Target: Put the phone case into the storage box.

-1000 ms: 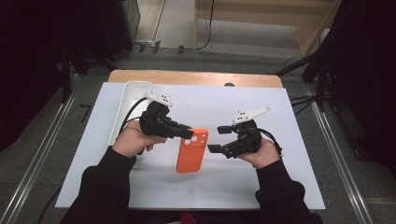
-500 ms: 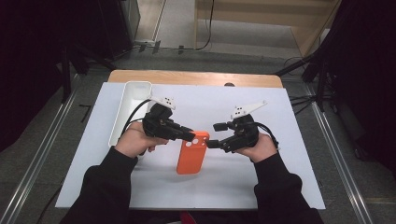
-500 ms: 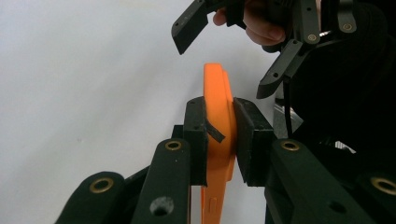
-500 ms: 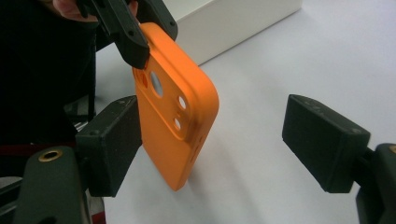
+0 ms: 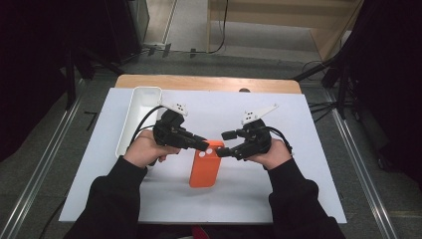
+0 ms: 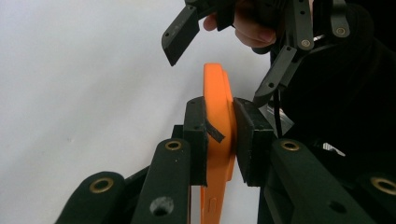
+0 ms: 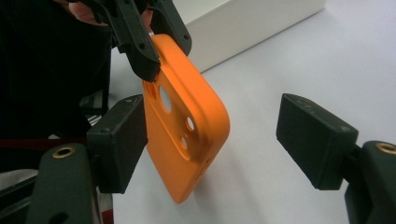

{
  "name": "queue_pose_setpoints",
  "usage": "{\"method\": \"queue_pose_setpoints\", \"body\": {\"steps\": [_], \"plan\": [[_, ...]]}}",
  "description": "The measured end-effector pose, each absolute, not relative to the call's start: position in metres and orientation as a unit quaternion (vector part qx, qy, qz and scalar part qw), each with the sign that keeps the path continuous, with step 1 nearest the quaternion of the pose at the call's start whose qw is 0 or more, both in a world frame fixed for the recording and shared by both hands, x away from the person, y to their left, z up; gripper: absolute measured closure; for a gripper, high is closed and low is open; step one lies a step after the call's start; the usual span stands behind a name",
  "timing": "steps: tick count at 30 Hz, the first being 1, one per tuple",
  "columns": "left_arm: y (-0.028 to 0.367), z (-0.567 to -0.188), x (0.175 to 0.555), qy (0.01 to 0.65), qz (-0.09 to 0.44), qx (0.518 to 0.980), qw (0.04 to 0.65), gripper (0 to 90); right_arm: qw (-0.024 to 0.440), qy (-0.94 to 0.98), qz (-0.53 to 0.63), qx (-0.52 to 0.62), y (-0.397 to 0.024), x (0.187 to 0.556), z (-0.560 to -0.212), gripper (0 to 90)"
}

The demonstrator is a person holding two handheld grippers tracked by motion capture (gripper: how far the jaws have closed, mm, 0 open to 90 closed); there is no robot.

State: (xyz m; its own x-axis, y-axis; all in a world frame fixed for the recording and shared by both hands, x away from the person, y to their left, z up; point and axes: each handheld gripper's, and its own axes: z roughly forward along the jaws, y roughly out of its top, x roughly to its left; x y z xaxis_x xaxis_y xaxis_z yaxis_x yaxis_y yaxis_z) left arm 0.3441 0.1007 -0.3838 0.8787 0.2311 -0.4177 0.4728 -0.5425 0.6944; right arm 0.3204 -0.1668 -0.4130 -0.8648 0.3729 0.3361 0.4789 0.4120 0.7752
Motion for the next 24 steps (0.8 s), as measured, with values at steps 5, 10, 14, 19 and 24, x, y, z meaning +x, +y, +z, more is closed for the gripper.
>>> {"method": "queue_pose_setpoints", "body": {"steps": [5,10,14,19,24], "plan": [[0.1016,-0.3841,0.3454,0.203,-0.14,0.867,0.433,76.4,0.064,-0.841,-0.477,-0.247,-0.1645,0.322,-0.4152,30.2],[0.0997,-0.3853,0.3447,0.196,-0.141,0.87,0.431,76.4,0.069,-0.843,-0.477,-0.239,-0.163,0.3232,-0.4168,34.7],[0.0982,-0.3865,0.3442,0.191,-0.139,0.872,0.428,76.4,0.076,-0.845,-0.477,-0.231,-0.1626,0.3243,-0.4179,38.3],[0.0977,-0.3868,0.3436,0.185,-0.138,0.874,0.428,76.4,0.083,-0.849,-0.472,-0.223,-0.1616,0.3245,-0.4191,44.5],[0.097,-0.3872,0.3431,0.18,-0.141,0.875,0.426,76.4,0.087,-0.848,-0.477,-0.216,-0.1632,0.3248,-0.4191,52.5]]}}
